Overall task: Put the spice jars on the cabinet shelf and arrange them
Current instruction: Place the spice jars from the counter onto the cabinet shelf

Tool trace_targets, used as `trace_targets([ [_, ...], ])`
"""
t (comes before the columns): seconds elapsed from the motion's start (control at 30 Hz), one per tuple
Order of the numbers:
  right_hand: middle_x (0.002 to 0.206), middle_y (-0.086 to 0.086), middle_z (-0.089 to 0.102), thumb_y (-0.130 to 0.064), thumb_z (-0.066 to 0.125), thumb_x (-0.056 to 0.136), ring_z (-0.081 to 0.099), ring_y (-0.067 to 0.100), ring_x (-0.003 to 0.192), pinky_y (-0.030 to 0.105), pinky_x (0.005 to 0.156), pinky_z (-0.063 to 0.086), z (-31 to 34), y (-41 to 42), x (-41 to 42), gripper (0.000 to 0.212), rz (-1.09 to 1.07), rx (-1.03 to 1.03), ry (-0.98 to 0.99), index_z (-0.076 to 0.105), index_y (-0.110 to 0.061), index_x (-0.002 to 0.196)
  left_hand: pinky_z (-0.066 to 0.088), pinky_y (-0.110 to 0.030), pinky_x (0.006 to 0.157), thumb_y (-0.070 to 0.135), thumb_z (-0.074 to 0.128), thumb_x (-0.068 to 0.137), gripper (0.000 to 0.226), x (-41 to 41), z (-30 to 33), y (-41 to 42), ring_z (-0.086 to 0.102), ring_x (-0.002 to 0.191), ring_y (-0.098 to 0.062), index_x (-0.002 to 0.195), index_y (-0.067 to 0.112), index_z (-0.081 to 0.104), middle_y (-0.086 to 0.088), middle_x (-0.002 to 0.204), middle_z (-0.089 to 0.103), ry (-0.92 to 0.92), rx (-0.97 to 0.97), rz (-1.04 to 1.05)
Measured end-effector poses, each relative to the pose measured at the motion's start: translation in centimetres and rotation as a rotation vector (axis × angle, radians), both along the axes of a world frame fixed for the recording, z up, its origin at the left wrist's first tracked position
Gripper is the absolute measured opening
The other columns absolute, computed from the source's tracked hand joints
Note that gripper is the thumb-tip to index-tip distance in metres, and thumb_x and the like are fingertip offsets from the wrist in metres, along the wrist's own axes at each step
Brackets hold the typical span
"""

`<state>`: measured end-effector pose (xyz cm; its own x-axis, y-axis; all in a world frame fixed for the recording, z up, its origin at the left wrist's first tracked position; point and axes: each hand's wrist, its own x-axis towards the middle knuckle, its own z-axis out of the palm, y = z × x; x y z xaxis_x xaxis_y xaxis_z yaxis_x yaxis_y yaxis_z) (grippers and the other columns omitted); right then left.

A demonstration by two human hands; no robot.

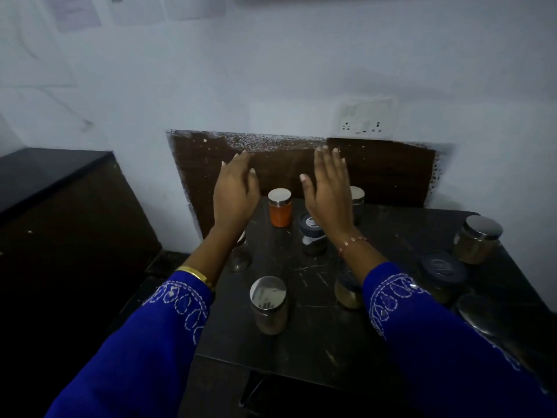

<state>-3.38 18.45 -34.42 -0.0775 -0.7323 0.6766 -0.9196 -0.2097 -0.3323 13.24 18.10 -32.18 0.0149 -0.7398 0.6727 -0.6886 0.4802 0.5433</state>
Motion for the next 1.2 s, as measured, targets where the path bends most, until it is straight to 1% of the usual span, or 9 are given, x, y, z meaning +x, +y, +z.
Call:
trace_targets([
  [0.2, 0.15, 0.016, 0.033, -0.043, 0.023, 0.092, 0.023, 0.03, 0.143, 0.037, 0.117, 0.012, -3.2, -2.1, 5.6, 0.066, 0.088, 0.083, -0.048, 0.032, -0.001, 0.142, 0.028, -0.043, 0.115, 0.01, 0.044, 0.093, 0.036, 4.9, -3.2, -2.2, 0.046, 0.13, -0.025, 0.128, 0.006, 0.053, -0.014, 0.135, 0.054, 0.014, 0.096, 0.021],
  [0.4, 0.155, 0.009, 0.023, -0.039, 0.043, 0.095, 0.012, 0.022, 0.146, 0.032, 0.118, 0.01, -6.4, -5.0, 9.9, 0.062, 0.176, 0.327, -0.061, 0.023, -0.009, 0.146, 0.036, -0.043, 0.11, 0.014, 0.044, 0.095, 0.036, 9.1, -7.2, -5.8, 0.048, 0.128, -0.025, 0.129, 0.007, 0.052, -0.013, 0.135, 0.054, 0.019, 0.218, 0.016],
  [0.57, 0.158, 0.004, 0.014, -0.04, 0.056, 0.089, 0.004, 0.022, 0.147, 0.038, 0.117, 0.014, -9.1, -7.4, 13.1, 0.078, 0.218, 0.708, -0.11, 0.013, -0.016, 0.149, 0.037, -0.024, 0.098, 0.016, 0.045, 0.095, 0.039, 11.3, -10.7, -8.7, 0.049, 0.126, -0.021, 0.134, 0.009, 0.046, -0.01, 0.137, 0.052, 0.196, 0.496, 0.042],
  [0.67, 0.158, 0.004, 0.008, -0.04, 0.066, 0.082, 0.004, 0.025, 0.146, 0.042, 0.117, 0.014, -10.7, -8.7, 14.4, 0.093, 0.255, 0.914, -0.159, 0.006, -0.018, 0.15, 0.037, -0.023, 0.094, 0.016, 0.045, 0.095, 0.04, 12.4, -12.9, -9.9, 0.05, 0.125, -0.02, 0.135, 0.01, 0.045, -0.01, 0.136, 0.052, 0.236, 0.632, 0.017],
  [0.77, 0.158, 0.004, 0.006, -0.039, 0.074, 0.074, 0.007, 0.025, 0.146, 0.044, 0.117, 0.017, -12.2, -9.6, 15.5, 0.105, 0.263, 1.016, -0.205, 0.003, -0.021, 0.149, 0.035, -0.024, 0.096, 0.016, 0.045, 0.095, 0.039, 12.9, -14.6, -11.1, 0.049, 0.125, -0.02, 0.134, 0.011, 0.045, -0.009, 0.137, 0.051, 0.275, 0.76, -0.019],
  [0.87, 0.157, 0.006, 0.009, -0.035, 0.076, 0.072, 0.014, 0.026, 0.144, 0.046, 0.116, 0.025, -13.3, -10.3, 16.4, 0.109, 0.244, 1.045, -0.221, 0.001, -0.022, 0.149, 0.042, -0.034, 0.102, 0.017, 0.045, 0.095, 0.036, 13.0, -16.2, -12.1, 0.053, 0.12, -0.021, 0.13, 0.011, 0.049, -0.011, 0.133, 0.054, 0.303, 0.863, -0.08],
  [1.0, 0.148, 0.007, 0.025, -0.031, 0.076, 0.073, 0.033, 0.027, 0.135, 0.044, 0.109, 0.037, -14.2, -10.7, 16.6, 0.101, 0.194, 0.992, -0.304, 0.01, -0.022, 0.149, 0.048, -0.024, 0.087, 0.016, 0.043, 0.096, 0.033, 12.3, -16.5, -12.3, 0.056, 0.108, -0.018, 0.125, 0.006, 0.054, -0.006, 0.12, 0.06, 0.377, 0.96, -0.168],
  [1.1, 0.143, 0.008, 0.033, -0.029, 0.077, 0.071, 0.039, 0.024, 0.13, 0.036, 0.105, 0.039, -13.7, -10.6, 15.9, 0.097, 0.177, 0.93, -0.36, 0.018, -0.018, 0.147, 0.048, -0.039, 0.097, 0.016, 0.043, 0.096, 0.031, 11.7, -16.1, -12.5, 0.06, 0.109, -0.026, 0.12, 0.004, 0.058, -0.013, 0.119, 0.063, 0.416, 0.933, -0.165],
  [1.2, 0.142, 0.006, 0.036, -0.025, 0.077, 0.071, 0.04, 0.022, 0.129, 0.033, 0.103, 0.038, -11.8, -10.6, 14.3, 0.092, 0.155, 0.85, -0.432, 0.024, -0.017, 0.146, 0.051, -0.025, 0.084, 0.013, 0.044, 0.095, 0.028, 11.0, -14.8, -13.0, 0.062, 0.104, -0.022, 0.116, 0.004, 0.061, -0.009, 0.11, 0.066, 0.431, 0.866, -0.254],
])
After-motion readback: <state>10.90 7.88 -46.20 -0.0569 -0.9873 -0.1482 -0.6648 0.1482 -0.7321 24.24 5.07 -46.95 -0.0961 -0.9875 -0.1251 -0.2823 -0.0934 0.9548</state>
